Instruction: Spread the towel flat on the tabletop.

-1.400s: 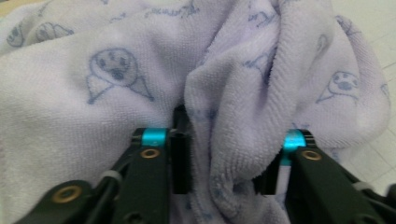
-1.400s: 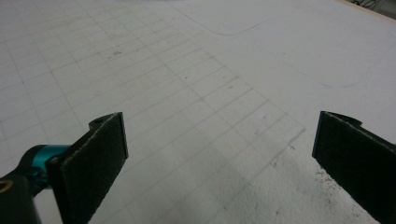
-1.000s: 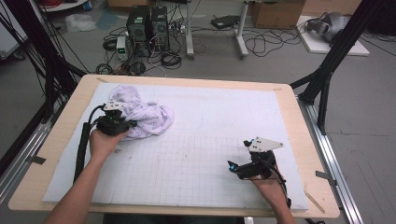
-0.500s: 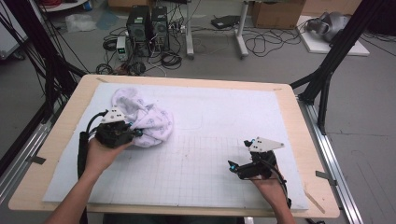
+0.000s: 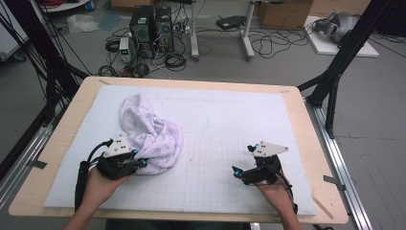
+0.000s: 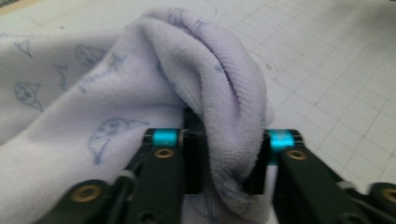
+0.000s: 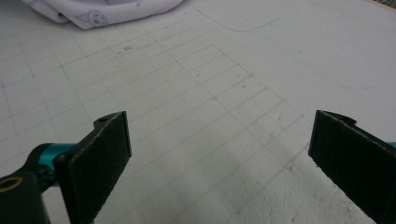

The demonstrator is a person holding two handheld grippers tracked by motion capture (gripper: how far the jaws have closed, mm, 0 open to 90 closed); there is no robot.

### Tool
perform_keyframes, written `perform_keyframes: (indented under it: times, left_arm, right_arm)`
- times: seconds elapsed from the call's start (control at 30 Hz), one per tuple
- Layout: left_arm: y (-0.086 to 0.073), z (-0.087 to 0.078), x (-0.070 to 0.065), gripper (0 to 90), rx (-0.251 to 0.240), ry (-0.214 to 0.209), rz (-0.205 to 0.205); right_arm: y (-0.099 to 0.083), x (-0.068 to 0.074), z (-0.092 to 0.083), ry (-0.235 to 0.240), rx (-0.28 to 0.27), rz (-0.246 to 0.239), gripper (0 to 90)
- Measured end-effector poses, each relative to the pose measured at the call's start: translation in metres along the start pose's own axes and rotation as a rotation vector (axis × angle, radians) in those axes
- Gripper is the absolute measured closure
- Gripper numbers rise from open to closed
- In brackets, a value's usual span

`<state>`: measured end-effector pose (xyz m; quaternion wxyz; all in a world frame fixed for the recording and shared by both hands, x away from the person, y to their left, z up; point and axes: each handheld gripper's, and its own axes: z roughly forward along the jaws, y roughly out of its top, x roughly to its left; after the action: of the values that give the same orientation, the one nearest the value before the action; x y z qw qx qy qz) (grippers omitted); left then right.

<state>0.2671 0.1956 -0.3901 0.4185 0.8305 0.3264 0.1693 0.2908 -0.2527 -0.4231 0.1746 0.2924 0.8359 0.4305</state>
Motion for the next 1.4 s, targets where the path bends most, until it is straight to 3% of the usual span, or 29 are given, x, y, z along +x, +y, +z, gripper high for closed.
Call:
perform_keyframes:
  times: [0.1, 0.17, 0.23, 0.37, 0.43, 0.6, 0.73, 0.77, 0.9, 0.93, 1.1, 1.2, 1.27, 1.3, 1.33, 1.4]
  left_arm:
    - [-0.002, -0.008, -0.001, 49.4, -0.008, 0.009, 0.003]
    - [0.0, -0.018, 0.0, 43.2, -0.019, 0.012, 0.01]
    - [0.002, -0.03, 0.004, 40.7, -0.044, 0.019, 0.019]
    - [0.005, -0.042, 0.017, 38.8, -0.067, 0.038, 0.013]
    - [0.005, -0.044, 0.022, 38.8, -0.077, 0.048, 0.009]
    - [-0.005, -0.028, 0.045, 38.6, -0.044, 0.073, -0.02]
    - [-0.016, -0.007, 0.055, 37.2, -0.002, 0.041, -0.039]
    - [-0.02, -0.001, 0.057, 38.2, 0.01, 0.022, -0.039]
    - [-0.03, 0.011, 0.056, 68.1, 0.054, -0.025, -0.018]
    - [-0.031, 0.012, 0.055, 71.4, 0.064, -0.027, -0.002]
    - [-0.035, 0.005, 0.051, 79.5, 0.076, -0.069, 0.018]
    - [-0.038, 0.0, 0.048, 80.9, 0.083, -0.101, 0.031]
    - [-0.04, -0.002, 0.046, 81.1, 0.081, -0.117, 0.033]
    - [-0.041, -0.004, 0.046, 81.2, 0.077, -0.125, 0.027]
    - [-0.042, -0.004, 0.046, 81.2, 0.077, -0.13, 0.026]
    - [-0.042, -0.007, 0.046, 81.3, 0.075, -0.135, 0.023]
  right_arm:
    - [0.002, 0.003, 0.002, 0.008, -0.002, 0.002, 4.8]
    - [0.006, 0.005, 0.005, 0.035, -0.004, 0.001, 5.4]
    - [0.012, 0.006, 0.008, 0.047, 0.001, 0.002, 5.5]
    - [0.032, 0.009, 0.017, 0.1, -0.04, 0.003, 7.2]
    - [0.044, 0.012, 0.022, 0.127, -0.053, 0.005, 14.4]
    - [0.073, 0.019, 0.047, 0.176, -0.085, -0.043, 20.3]
    - [0.083, 0.025, 0.078, 0.248, -0.056, -0.021, 24.8]
    - [0.083, 0.027, 0.087, 0.269, -0.046, -0.011, 25.8]
    - [0.084, 0.035, 0.121, 0.294, 0.009, -0.032, 31.6]
    - [0.085, 0.037, 0.125, 0.299, 0.016, -0.033, 32.9]
    - [0.091, 0.049, 0.153, 0.309, 0.059, -0.062, 36.6]
    - [0.095, 0.06, 0.167, 0.295, 0.105, -0.11, 43.1]
    - [0.096, 0.064, 0.175, 0.281, 0.134, -0.132, 51.6]
    - [0.096, 0.064, 0.175, 0.283, 0.127, -0.14, 60.6]
    - [0.097, 0.063, 0.176, 0.299, 0.125, -0.137, 70.5]
    - [0.097, 0.06, 0.175, 0.32, 0.127, -0.134, 80.8]
